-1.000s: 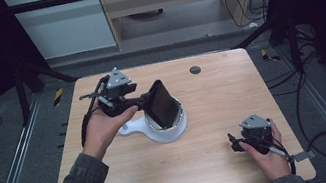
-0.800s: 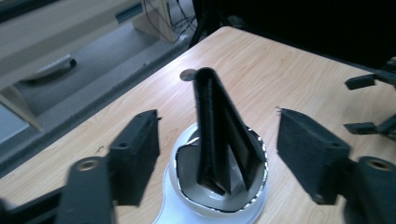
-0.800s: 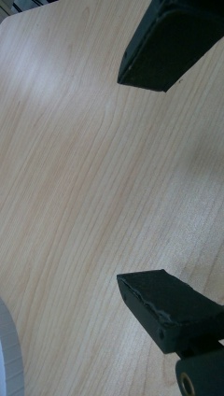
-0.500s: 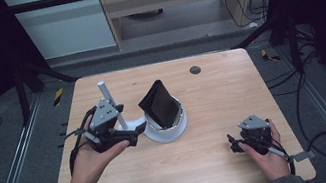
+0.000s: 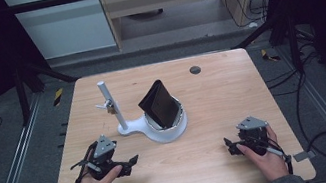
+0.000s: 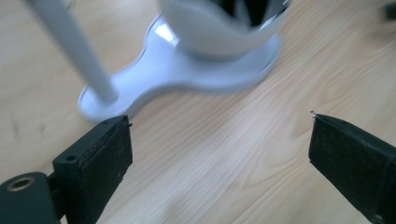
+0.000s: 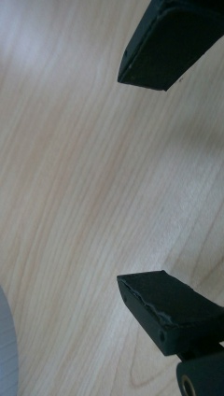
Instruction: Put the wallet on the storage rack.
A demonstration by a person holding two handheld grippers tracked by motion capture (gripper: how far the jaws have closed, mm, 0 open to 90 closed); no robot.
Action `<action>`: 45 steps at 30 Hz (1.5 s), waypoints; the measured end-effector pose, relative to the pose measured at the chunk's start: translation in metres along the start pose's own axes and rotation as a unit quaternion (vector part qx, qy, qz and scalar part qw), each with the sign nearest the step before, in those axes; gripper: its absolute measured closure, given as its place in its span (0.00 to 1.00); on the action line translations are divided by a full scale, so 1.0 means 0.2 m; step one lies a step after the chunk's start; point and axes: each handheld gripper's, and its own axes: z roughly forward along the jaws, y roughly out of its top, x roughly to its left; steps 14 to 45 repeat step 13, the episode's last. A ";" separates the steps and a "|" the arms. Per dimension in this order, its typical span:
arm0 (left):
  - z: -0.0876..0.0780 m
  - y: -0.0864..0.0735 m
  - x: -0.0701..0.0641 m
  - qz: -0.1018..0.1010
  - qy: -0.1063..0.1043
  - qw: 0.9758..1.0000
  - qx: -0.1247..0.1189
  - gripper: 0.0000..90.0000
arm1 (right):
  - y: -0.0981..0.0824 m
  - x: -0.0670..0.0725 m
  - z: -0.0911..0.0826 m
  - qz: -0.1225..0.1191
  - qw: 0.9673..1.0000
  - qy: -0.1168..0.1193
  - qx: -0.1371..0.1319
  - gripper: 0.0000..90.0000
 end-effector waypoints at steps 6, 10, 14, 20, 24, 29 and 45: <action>0.12 -0.17 0.13 -0.055 0.022 0.997 0.042 0.07 | -0.02 0.01 0.05 0.010 0.999 0.032 0.027 0.05; 0.13 -0.20 0.17 -0.059 0.032 0.996 0.053 0.07 | -0.02 0.02 0.08 0.018 0.998 0.050 0.032 0.03; 0.14 -0.23 0.20 -0.049 0.038 0.996 0.067 0.06 | -0.02 0.02 0.08 0.021 0.998 0.051 0.032 0.02; 0.14 -0.23 0.20 -0.049 0.038 0.996 0.067 0.06 | -0.02 0.02 0.08 0.021 0.998 0.051 0.032 0.02; 0.14 -0.23 0.20 -0.049 0.038 0.996 0.067 0.06 | -0.02 0.02 0.08 0.021 0.998 0.051 0.032 0.02; 0.14 -0.23 0.20 -0.049 0.038 0.996 0.067 0.06 | -0.02 0.02 0.08 0.021 0.998 0.051 0.032 0.02; 0.14 -0.23 0.20 -0.049 0.038 0.996 0.067 0.06 | -0.02 0.02 0.08 0.021 0.998 0.051 0.032 0.02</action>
